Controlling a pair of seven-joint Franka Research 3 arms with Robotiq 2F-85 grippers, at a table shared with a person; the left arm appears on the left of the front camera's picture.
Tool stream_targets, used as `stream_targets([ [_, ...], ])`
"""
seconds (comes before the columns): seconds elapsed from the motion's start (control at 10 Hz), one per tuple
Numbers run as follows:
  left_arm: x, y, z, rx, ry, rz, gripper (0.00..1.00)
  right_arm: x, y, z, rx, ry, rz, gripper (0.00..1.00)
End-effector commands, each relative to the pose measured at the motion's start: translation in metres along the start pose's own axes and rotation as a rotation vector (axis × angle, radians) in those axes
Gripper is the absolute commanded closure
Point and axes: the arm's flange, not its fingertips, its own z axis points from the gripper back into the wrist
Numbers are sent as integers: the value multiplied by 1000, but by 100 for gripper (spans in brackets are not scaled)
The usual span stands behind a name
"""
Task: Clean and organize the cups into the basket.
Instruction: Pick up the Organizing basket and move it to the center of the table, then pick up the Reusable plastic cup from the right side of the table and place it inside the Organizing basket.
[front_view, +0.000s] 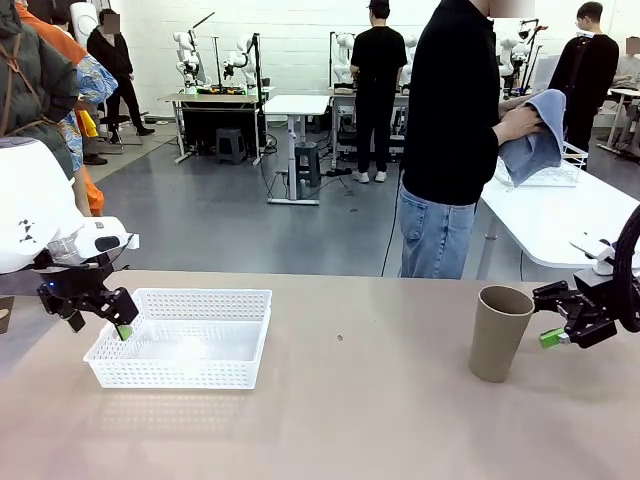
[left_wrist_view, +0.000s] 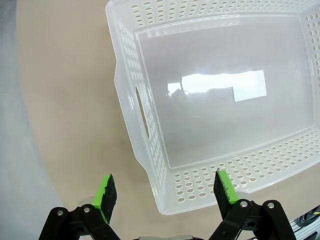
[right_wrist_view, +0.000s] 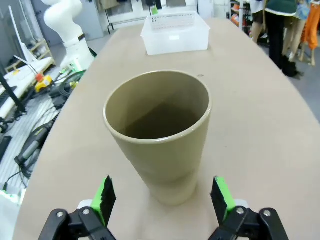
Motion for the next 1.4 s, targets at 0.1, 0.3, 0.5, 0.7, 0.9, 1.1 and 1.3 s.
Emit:
stream_targets([
  [0.1, -1, -2, 0, 4, 6, -9, 0, -6, 3, -3, 5, -5, 17, 0],
  [0.3, -1, -2, 0, 4, 6, -9, 0, -2, 1, -1, 2, 0, 3, 0],
  [0.5, 2, 1, -8, 8, 24, -12, 0, 2, -7, -29, 87, 21, 37, 0],
  [0.7, 3, 5, -11, -3, 30, -3, 0, 4, -10, -47, 152, -42, 43, 0],
  [0.9, 1, 10, -19, -9, 46, 25, 0, 5, -13, -52, 170, -88, 41, 0],
  [1.1, -1, 12, -31, -14, 70, 39, 0, 4, -19, -59, 162, -94, 37, 0],
  [1.3, -1, 9, -41, -4, 88, 37, 0, 4, -22, -68, 175, -106, 43, 0],
])
